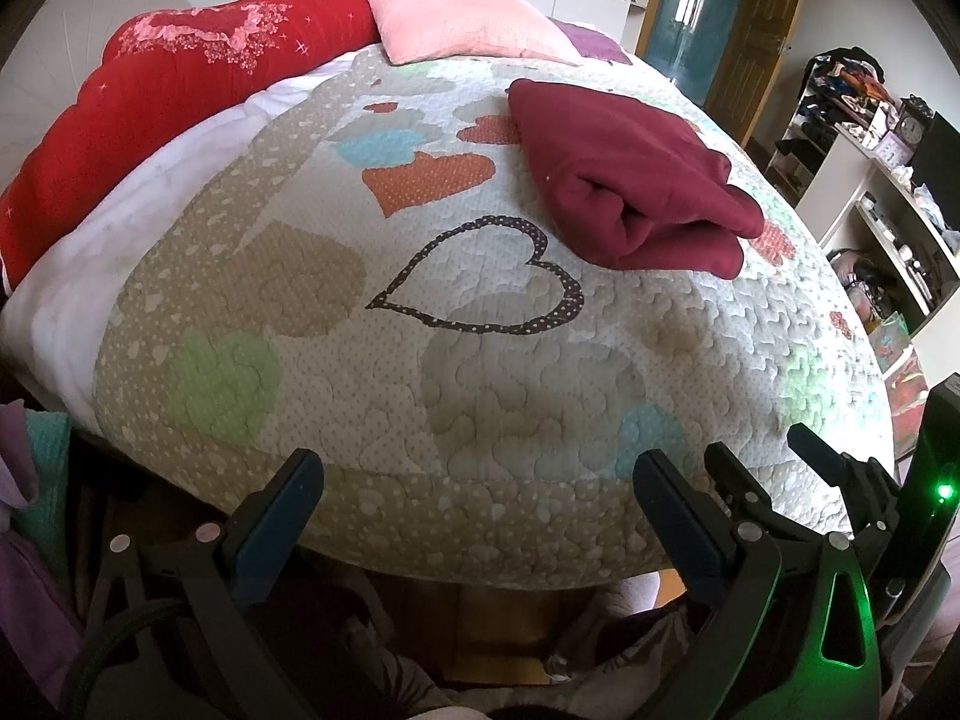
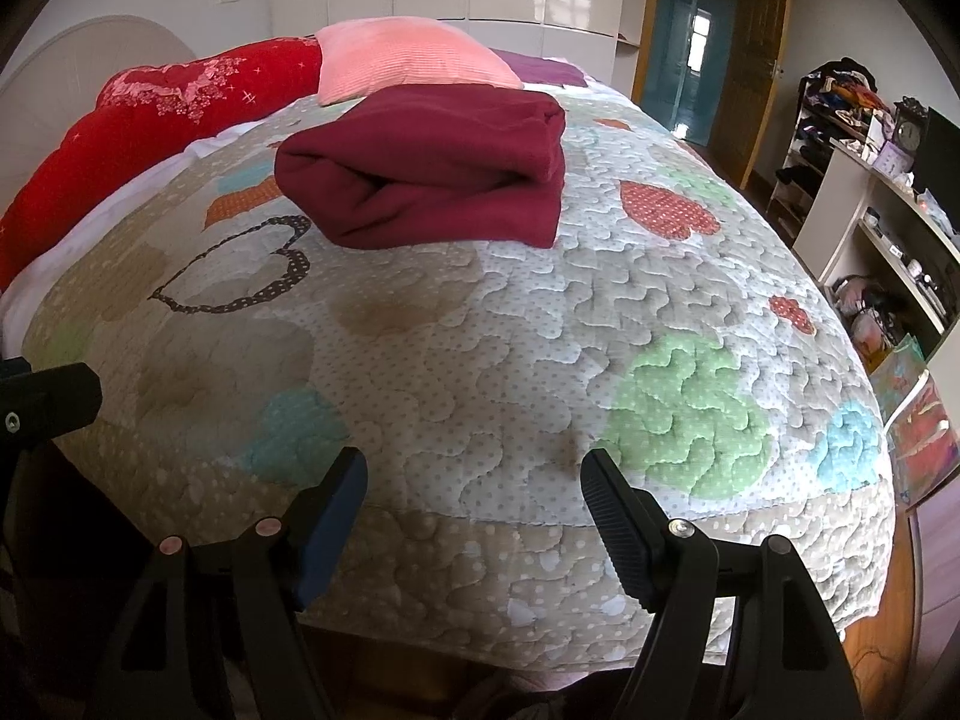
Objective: Fold small clothes
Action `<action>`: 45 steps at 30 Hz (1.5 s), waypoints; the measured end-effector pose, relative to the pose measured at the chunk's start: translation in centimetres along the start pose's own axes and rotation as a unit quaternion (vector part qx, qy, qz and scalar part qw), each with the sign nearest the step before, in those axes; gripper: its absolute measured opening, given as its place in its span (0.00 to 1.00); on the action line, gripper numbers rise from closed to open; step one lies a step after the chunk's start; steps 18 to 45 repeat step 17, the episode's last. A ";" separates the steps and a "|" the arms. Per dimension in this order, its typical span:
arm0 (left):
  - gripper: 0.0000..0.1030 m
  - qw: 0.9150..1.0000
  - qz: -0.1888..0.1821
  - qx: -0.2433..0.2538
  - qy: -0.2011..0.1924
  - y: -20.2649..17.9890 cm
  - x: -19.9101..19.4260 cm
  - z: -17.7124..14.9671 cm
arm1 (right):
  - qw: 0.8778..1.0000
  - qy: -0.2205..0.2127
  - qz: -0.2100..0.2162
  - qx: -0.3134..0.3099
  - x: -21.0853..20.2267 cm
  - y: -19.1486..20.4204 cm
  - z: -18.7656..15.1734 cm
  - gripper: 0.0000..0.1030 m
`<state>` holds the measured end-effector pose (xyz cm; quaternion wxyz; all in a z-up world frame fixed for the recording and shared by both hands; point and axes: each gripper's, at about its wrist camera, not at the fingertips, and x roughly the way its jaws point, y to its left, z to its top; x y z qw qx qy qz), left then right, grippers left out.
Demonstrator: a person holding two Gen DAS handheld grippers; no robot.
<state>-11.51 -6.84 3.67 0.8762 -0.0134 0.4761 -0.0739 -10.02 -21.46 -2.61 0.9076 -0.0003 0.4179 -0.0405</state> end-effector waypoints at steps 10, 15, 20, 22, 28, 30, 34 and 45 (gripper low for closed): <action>1.00 1.000 -0.001 0.000 0.002 -0.1 0.1 -0.1 | 1.000 0.003 0.001 -0.001 0.2 0.1 -0.1 0.76; 1.00 1.000 0.000 0.000 0.002 0.0 0.2 0.0 | 1.000 0.005 0.002 -0.001 0.3 0.0 -0.2 0.76; 1.00 1.000 -0.002 0.001 0.003 -0.1 0.3 -0.1 | 1.000 0.005 0.002 0.000 0.4 0.0 -0.3 0.76; 1.00 1.000 -0.002 0.001 0.003 -0.1 0.3 -0.1 | 1.000 0.005 0.002 0.000 0.4 0.0 -0.3 0.76; 1.00 1.000 -0.002 0.001 0.003 -0.1 0.3 -0.1 | 1.000 0.005 0.002 0.000 0.4 0.0 -0.3 0.76; 1.00 1.000 -0.002 0.001 0.003 -0.1 0.3 -0.1 | 1.000 0.005 0.002 0.000 0.4 0.0 -0.3 0.76; 1.00 1.000 -0.002 0.001 0.003 -0.1 0.3 -0.1 | 1.000 0.005 0.002 0.000 0.4 0.0 -0.3 0.76; 1.00 1.000 -0.002 0.001 0.003 -0.1 0.3 -0.1 | 1.000 0.005 0.002 0.000 0.4 0.0 -0.3 0.76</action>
